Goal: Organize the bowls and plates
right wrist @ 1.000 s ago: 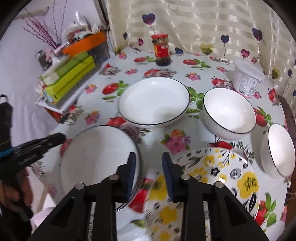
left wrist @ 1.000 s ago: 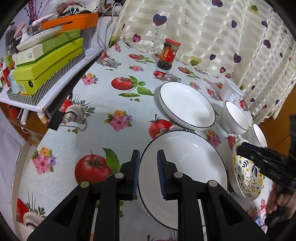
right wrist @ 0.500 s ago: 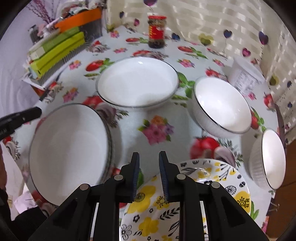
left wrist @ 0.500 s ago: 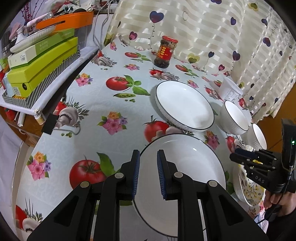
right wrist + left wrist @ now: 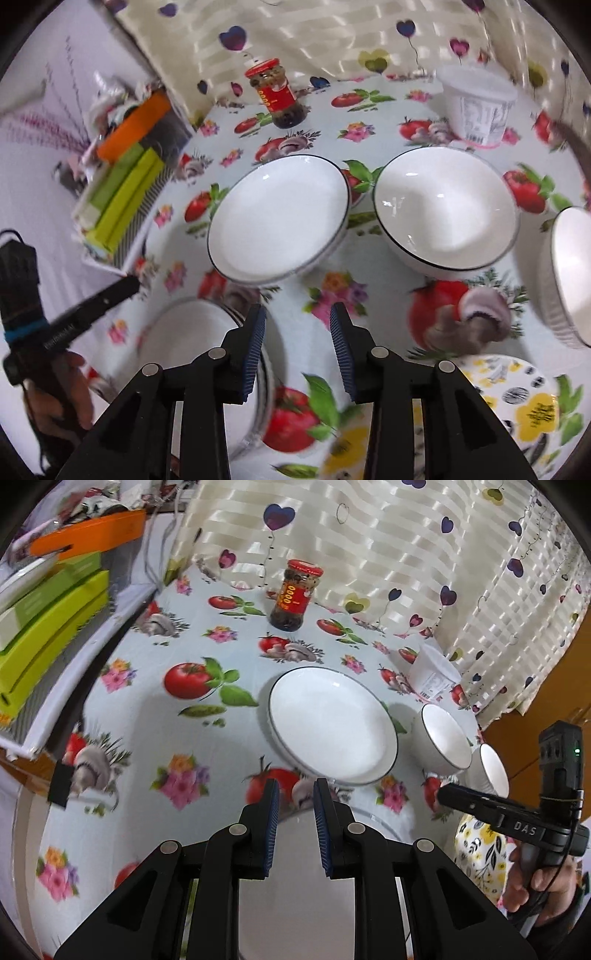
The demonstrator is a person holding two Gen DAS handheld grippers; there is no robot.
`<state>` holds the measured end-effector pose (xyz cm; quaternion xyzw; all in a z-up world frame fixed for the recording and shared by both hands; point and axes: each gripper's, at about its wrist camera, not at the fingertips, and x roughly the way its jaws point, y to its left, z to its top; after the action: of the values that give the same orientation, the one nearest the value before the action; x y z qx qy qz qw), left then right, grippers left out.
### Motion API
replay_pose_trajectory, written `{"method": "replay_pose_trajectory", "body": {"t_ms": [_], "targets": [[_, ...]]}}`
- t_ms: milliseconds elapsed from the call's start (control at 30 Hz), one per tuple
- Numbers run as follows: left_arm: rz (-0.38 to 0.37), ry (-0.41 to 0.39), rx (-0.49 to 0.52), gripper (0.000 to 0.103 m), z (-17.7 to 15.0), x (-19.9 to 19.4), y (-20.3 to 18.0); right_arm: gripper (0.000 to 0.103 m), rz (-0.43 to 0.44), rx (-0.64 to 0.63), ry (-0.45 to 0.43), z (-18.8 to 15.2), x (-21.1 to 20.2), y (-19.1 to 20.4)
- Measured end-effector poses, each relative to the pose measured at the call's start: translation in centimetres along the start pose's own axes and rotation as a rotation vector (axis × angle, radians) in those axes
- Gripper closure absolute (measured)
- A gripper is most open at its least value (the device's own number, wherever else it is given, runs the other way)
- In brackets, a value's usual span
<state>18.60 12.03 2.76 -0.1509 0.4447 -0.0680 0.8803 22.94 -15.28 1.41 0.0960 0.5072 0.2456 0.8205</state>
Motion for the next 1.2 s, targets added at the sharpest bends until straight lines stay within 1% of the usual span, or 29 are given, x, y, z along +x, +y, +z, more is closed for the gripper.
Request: {"method": "replay_pose_trajectory", "body": {"t_ms": [100, 233, 333, 400, 467, 600, 767, 933, 1033, 1100, 1167, 1200], "targets": [[-0.007, 0.020, 0.004, 0.083, 1.2, 1.1, 0.1, 0.067, 0.004, 0.043, 0.008, 1.0, 1.2, -0.2], [-0.029, 0.067, 0.001, 0.083, 2.9, 3.4, 0.6, 0.067, 0.015, 0.112, 0.039, 2.1, 2.9, -0.9], [-0.032, 0.095, -0.010, 0.083, 3.8, 5.0, 1.3, 0.067, -0.005, 0.124, 0.053, 2.9, 4.1, -1.1], [-0.021, 0.107, -0.018, 0.083, 4.3, 6.0, 1.7, 0.067, -0.017, 0.138, 0.062, 3.2, 4.7, -1.3], [-0.030, 0.125, -0.010, 0.083, 4.7, 6.9, 1.8, 0.067, -0.028, 0.143, 0.066, 3.4, 5.3, -1.6], [-0.024, 0.147, -0.014, 0.083, 5.2, 8.5, 2.4, 0.067, -0.054, 0.158, 0.075, 3.8, 6.3, -1.9], [-0.018, 0.158, -0.019, 0.083, 5.8, 10.1, 2.9, 0.067, -0.080, 0.160, 0.079, 4.2, 7.4, -2.0], [0.005, 0.180, -0.017, 0.083, 6.3, 11.9, 3.2, 0.067, -0.109, 0.165, 0.080, 4.7, 8.3, -2.3], [-0.001, 0.192, -0.022, 0.083, 6.4, 12.8, 3.4, 0.067, -0.115, 0.163, 0.082, 4.9, 8.9, -2.3], [-0.004, 0.195, -0.021, 0.083, 6.4, 13.2, 3.4, 0.068, -0.126, 0.157, 0.076, 4.9, 9.1, -2.1], [0.002, 0.197, -0.008, 0.083, 6.4, 13.4, 3.3, 0.072, -0.134, 0.150, 0.072, 5.1, 9.3, -1.8], [0.007, 0.196, 0.000, 0.083, 6.4, 13.6, 3.2, 0.072, -0.144, 0.149, 0.071, 5.1, 9.4, -1.8]]}}
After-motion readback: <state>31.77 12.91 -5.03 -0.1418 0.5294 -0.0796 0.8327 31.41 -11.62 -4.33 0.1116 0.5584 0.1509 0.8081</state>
